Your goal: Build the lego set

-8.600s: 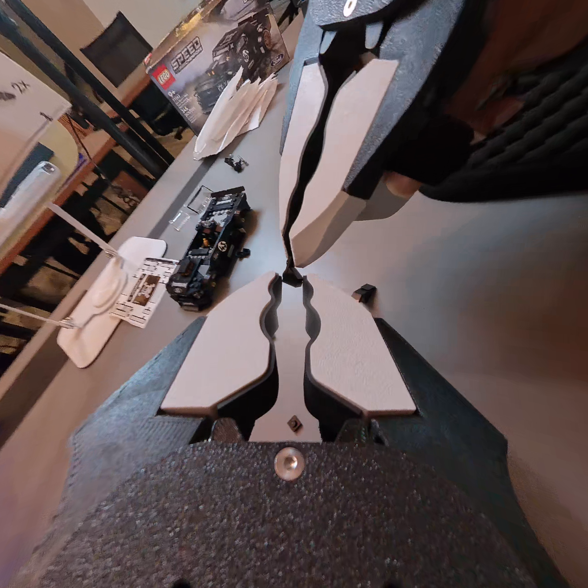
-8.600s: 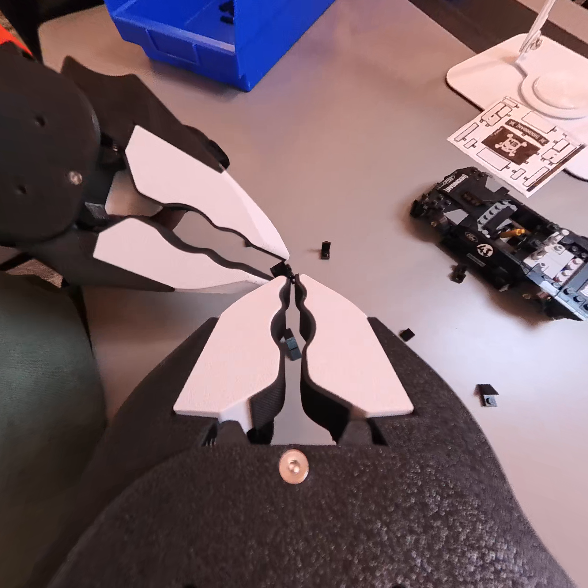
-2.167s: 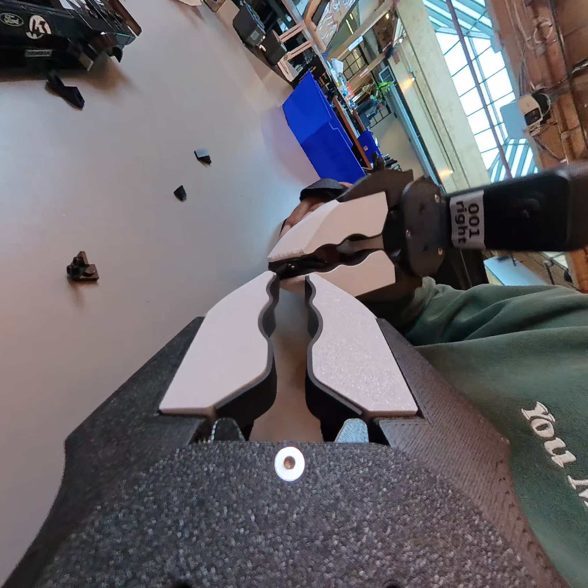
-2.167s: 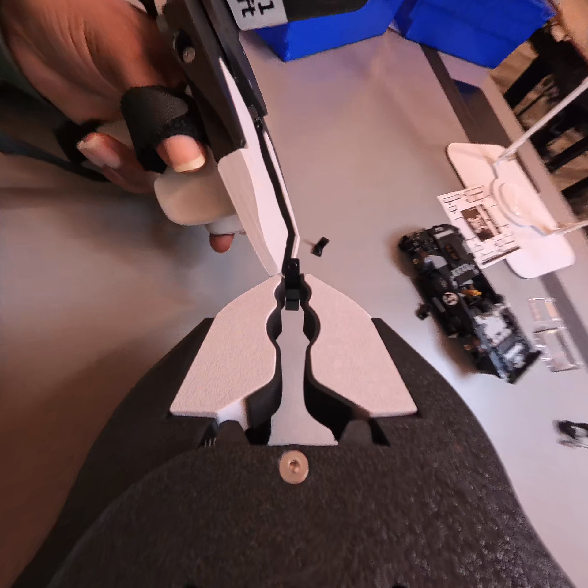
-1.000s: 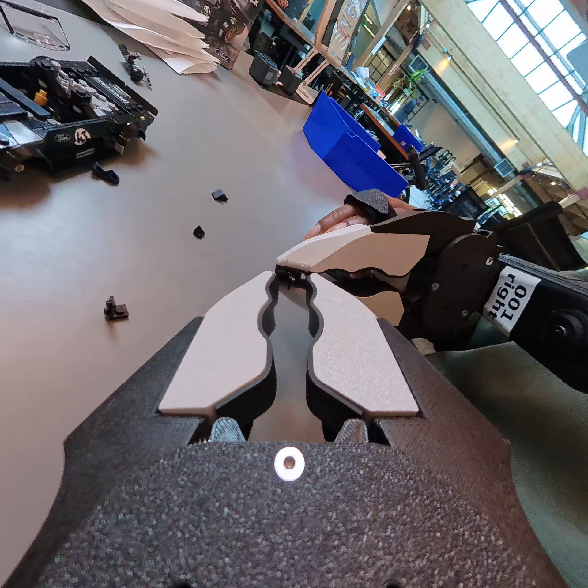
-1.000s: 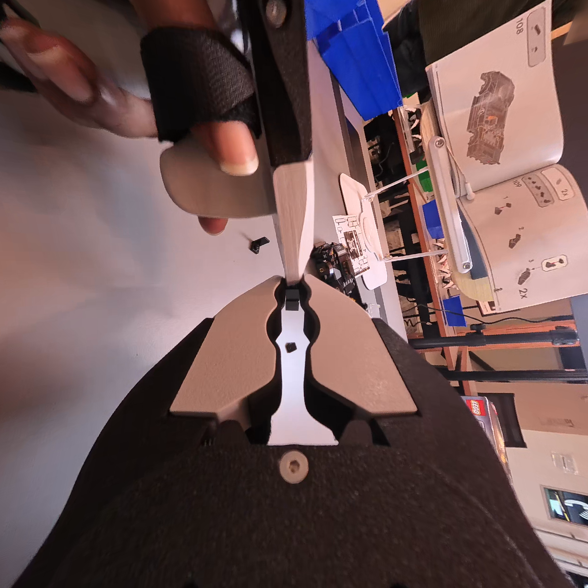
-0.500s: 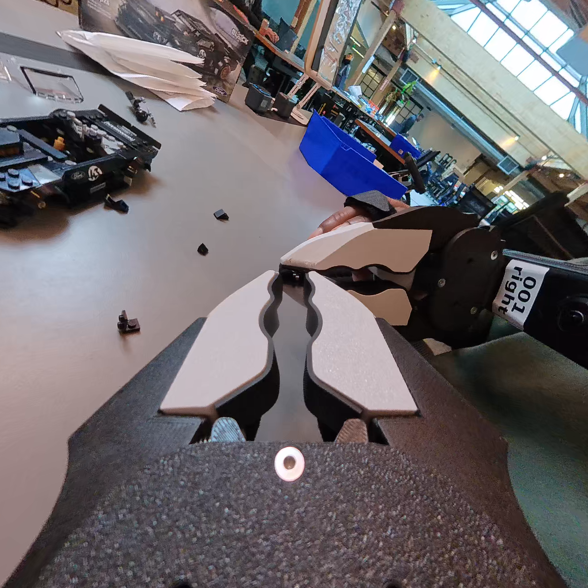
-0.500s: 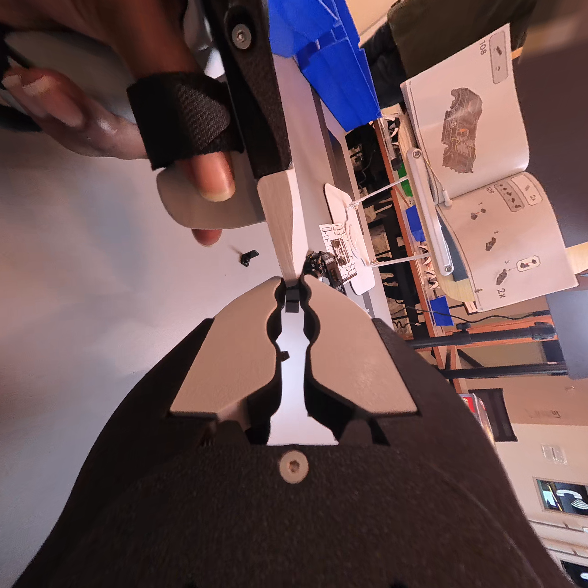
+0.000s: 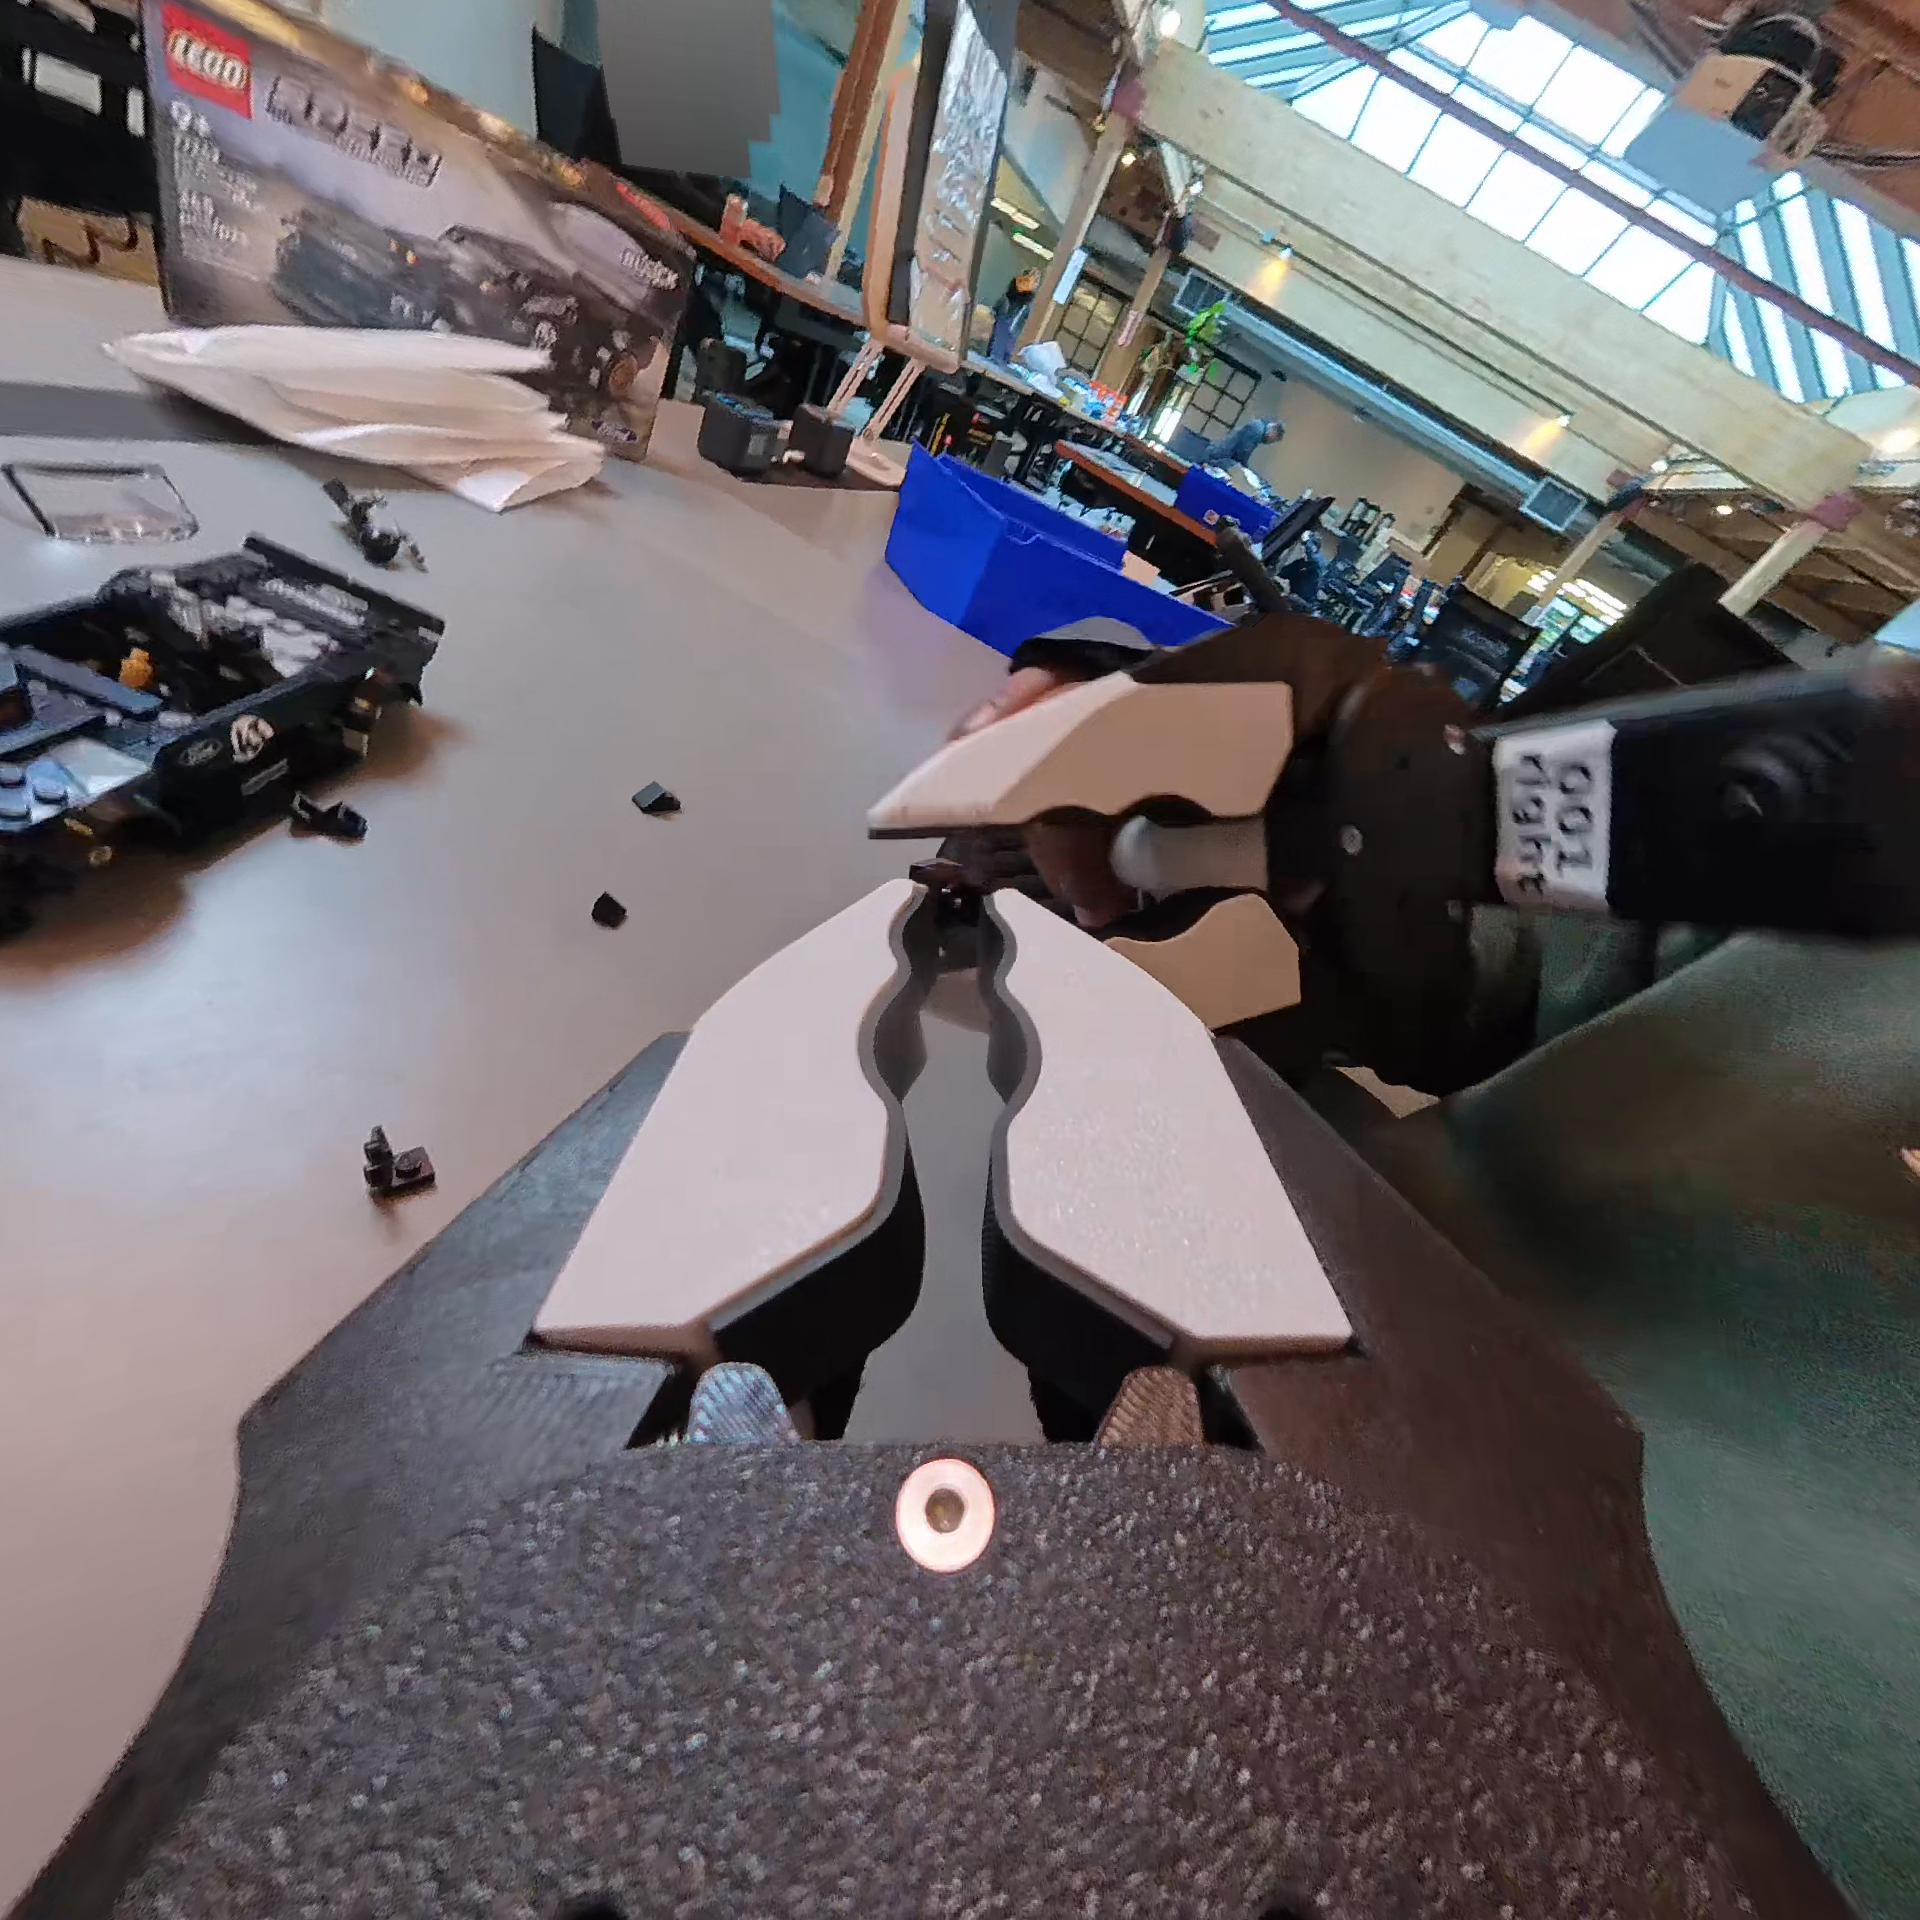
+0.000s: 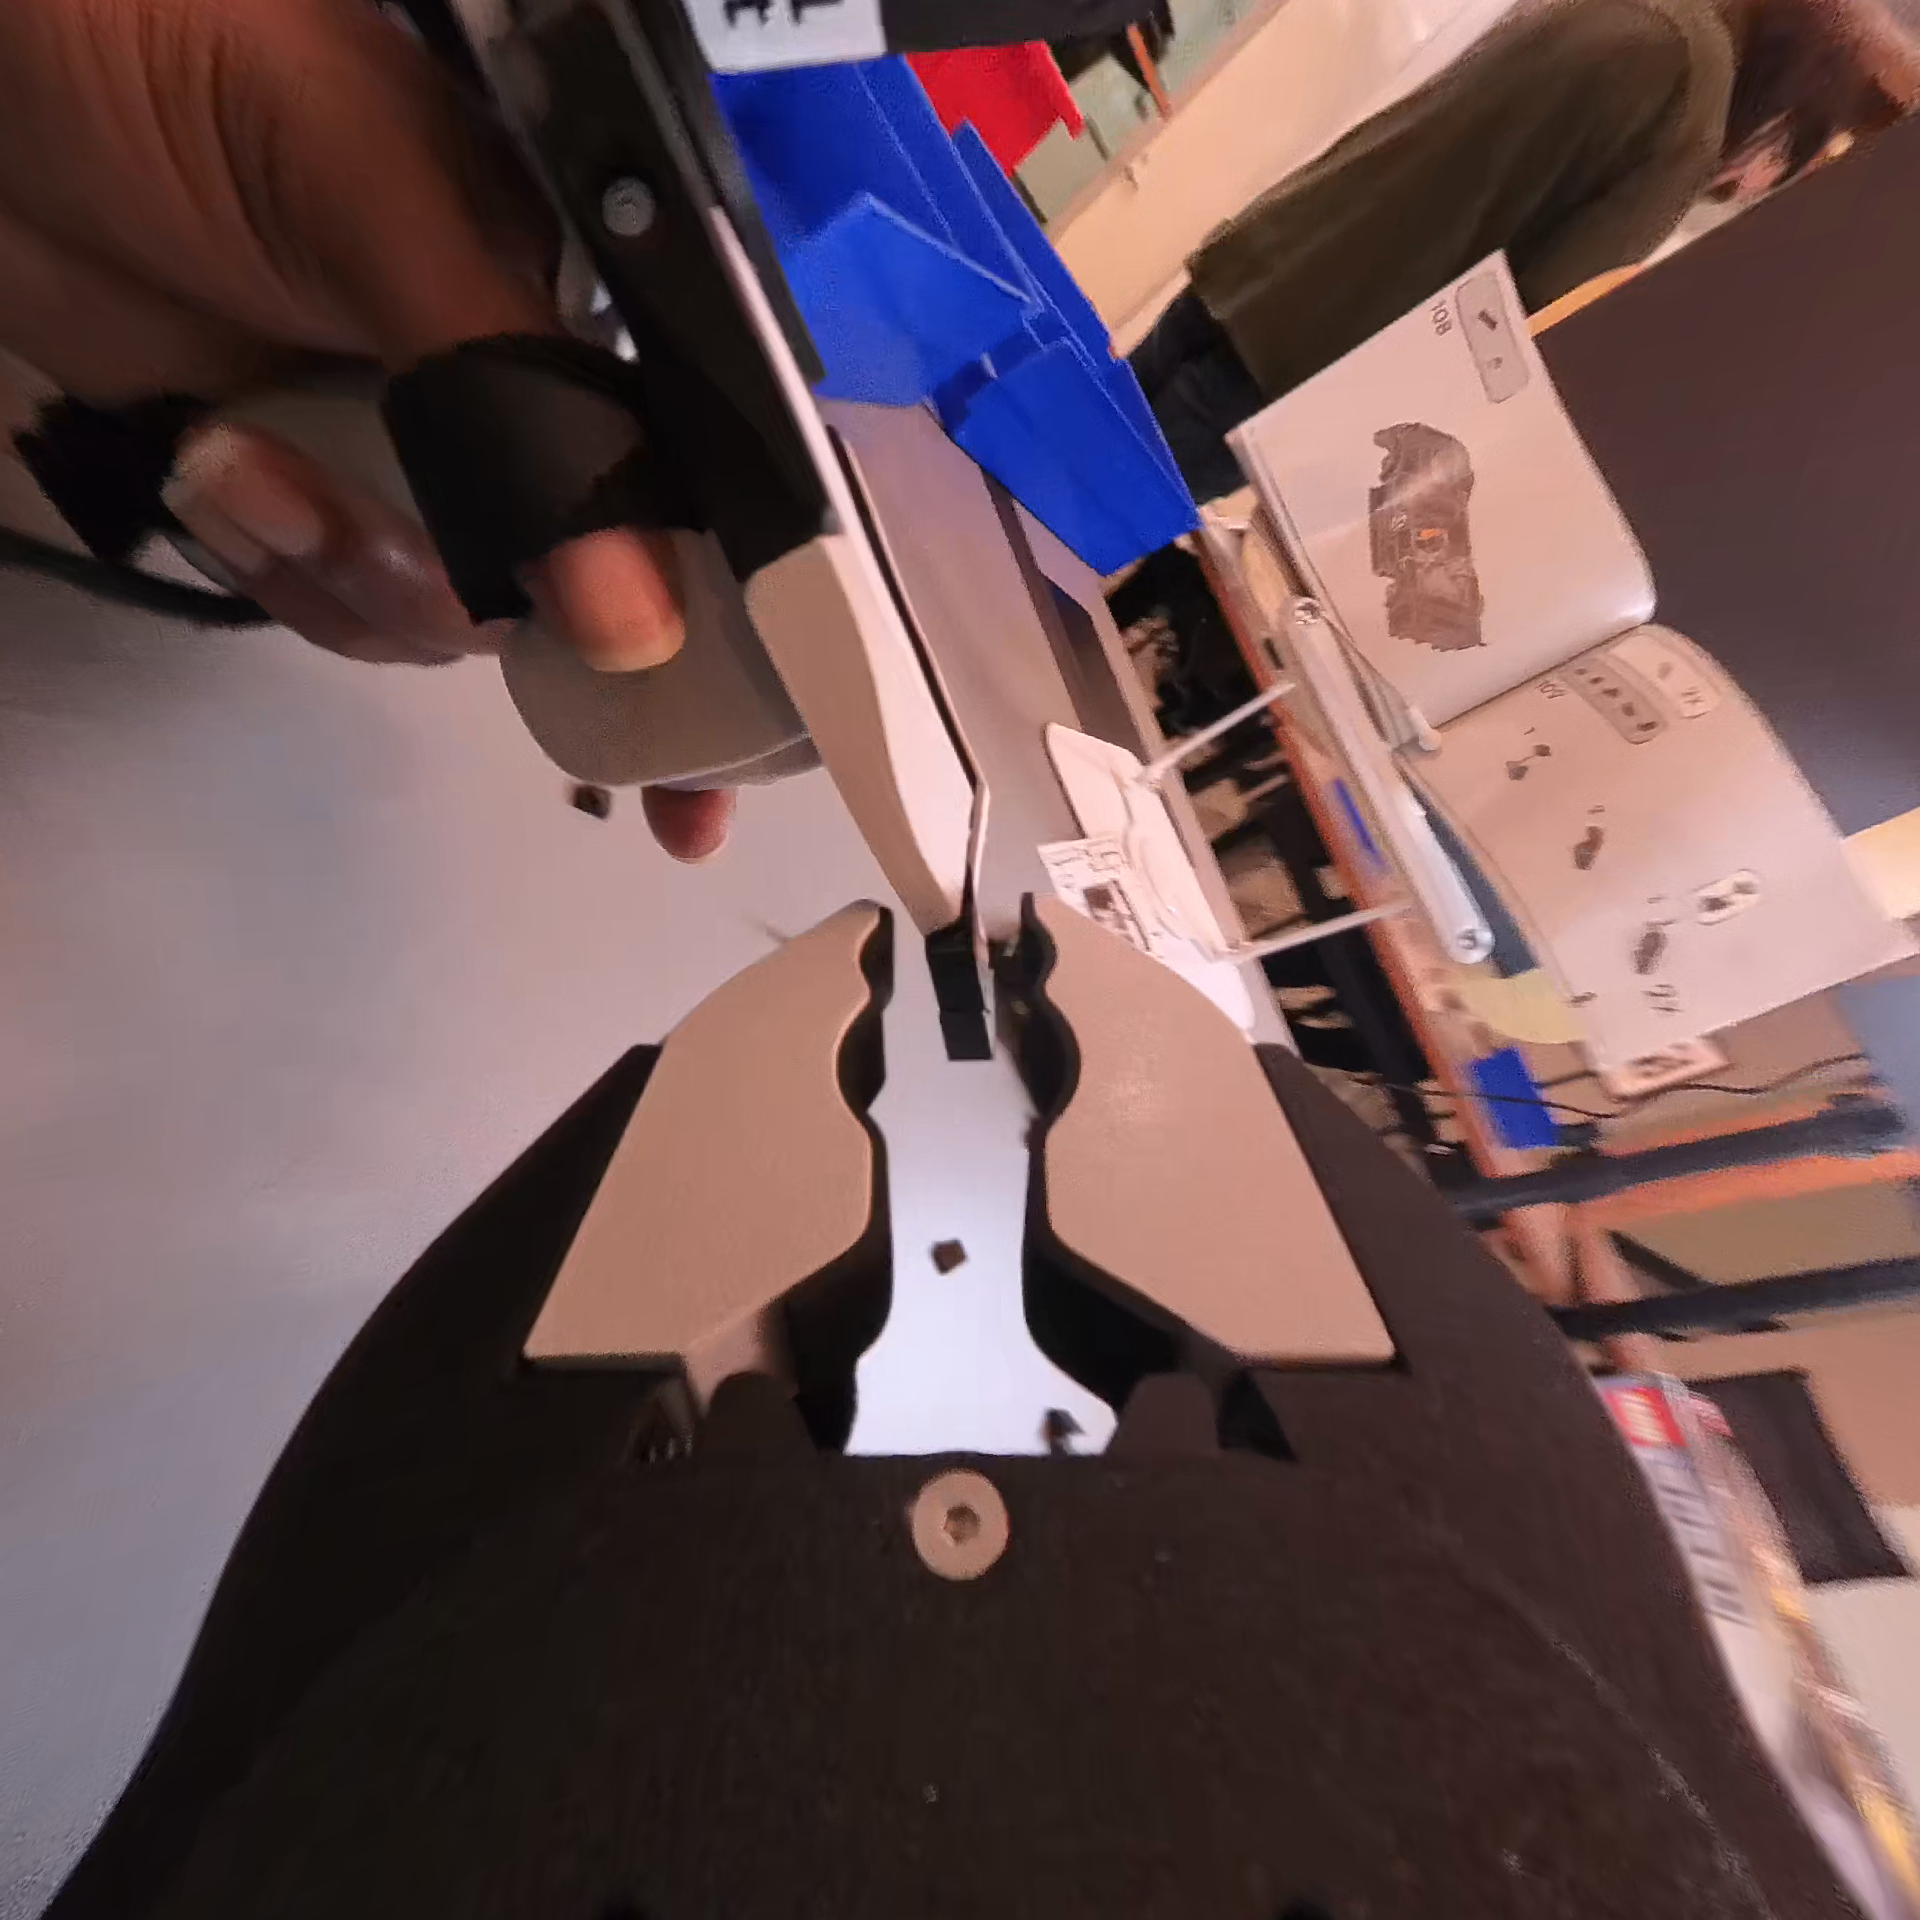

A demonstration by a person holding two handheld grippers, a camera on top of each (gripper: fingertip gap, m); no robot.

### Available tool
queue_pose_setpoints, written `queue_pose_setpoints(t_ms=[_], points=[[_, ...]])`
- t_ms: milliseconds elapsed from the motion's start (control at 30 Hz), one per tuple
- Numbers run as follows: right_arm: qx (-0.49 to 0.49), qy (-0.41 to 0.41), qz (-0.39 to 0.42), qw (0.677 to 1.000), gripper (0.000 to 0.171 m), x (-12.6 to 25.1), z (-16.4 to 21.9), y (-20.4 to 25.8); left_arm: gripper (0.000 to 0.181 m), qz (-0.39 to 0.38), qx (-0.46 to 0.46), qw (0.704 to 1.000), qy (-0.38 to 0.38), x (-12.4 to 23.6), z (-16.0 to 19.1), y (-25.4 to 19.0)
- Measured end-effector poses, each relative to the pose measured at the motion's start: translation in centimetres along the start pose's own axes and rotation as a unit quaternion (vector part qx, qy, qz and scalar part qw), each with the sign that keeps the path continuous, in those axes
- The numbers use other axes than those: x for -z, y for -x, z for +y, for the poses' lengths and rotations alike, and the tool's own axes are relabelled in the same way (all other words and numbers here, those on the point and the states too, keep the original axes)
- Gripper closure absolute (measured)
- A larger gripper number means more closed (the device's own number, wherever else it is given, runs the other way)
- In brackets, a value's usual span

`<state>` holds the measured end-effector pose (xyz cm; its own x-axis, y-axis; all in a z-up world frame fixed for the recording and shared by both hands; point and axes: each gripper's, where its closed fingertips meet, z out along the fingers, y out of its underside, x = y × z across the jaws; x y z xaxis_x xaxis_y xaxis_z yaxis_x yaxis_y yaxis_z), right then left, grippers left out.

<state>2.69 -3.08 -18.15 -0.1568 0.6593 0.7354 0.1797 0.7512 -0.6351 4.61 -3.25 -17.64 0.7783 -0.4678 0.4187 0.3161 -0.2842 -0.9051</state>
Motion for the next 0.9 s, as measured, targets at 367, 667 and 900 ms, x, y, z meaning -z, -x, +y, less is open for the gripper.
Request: queue_pose_setpoints(t_ms=[367,667,900], points=[[-0.369,-0.148,-0.275,0.875,0.142,2.2,-2.6,0.2,0.172,0.048,-0.123,0.990,-0.041,2.0,-1.2,-2.0],[-0.380,-0.177,-0.309,0.853,0.156,3.1,-3.2,0.5,0.173,0.061,-0.176,0.981,-0.048,1.8,-1.0,-3.2],[-0.340,-0.168,-0.326,0.866,0.157,3.6,-3.6,1.4,0.173,0.073,-0.244,0.967,-0.029,2.0,-0.5,-4.2]])
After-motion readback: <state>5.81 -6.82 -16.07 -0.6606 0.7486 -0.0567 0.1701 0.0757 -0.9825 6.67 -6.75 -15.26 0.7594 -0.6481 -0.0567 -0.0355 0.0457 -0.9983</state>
